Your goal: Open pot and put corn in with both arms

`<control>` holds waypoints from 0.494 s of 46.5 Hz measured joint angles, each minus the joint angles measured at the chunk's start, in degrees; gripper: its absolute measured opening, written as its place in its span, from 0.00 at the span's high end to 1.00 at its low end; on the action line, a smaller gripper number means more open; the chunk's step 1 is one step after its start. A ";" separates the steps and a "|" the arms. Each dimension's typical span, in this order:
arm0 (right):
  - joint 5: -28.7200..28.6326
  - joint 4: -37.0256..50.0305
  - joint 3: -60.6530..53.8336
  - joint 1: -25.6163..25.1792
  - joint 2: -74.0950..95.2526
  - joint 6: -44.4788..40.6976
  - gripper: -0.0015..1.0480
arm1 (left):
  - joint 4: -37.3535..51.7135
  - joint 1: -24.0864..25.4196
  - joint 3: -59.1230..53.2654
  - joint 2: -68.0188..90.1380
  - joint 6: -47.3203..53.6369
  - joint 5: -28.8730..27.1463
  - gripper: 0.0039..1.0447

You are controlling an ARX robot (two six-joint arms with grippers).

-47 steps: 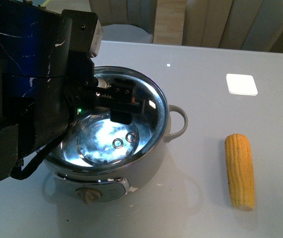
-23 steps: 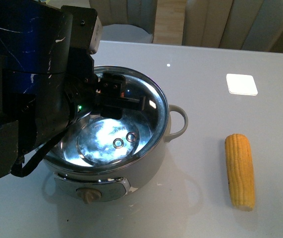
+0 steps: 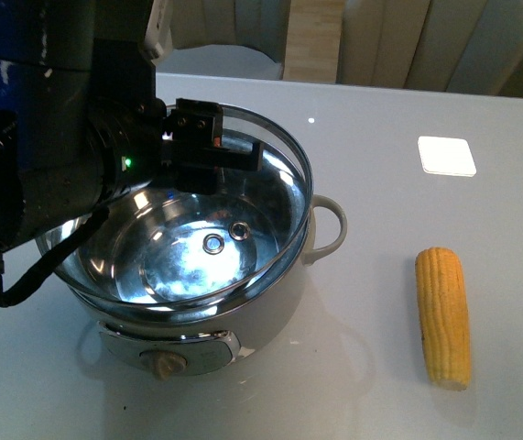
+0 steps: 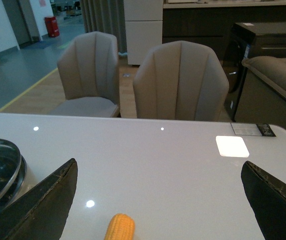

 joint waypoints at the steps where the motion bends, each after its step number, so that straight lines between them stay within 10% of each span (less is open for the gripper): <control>1: -0.02 0.00 0.00 0.00 0.00 0.00 0.08 | -0.50 0.04 0.02 -0.68 0.11 -0.09 0.59; 23: -0.02 0.00 0.00 0.00 0.00 0.00 0.08 | -5.77 6.54 -1.05 -15.65 2.91 2.01 0.59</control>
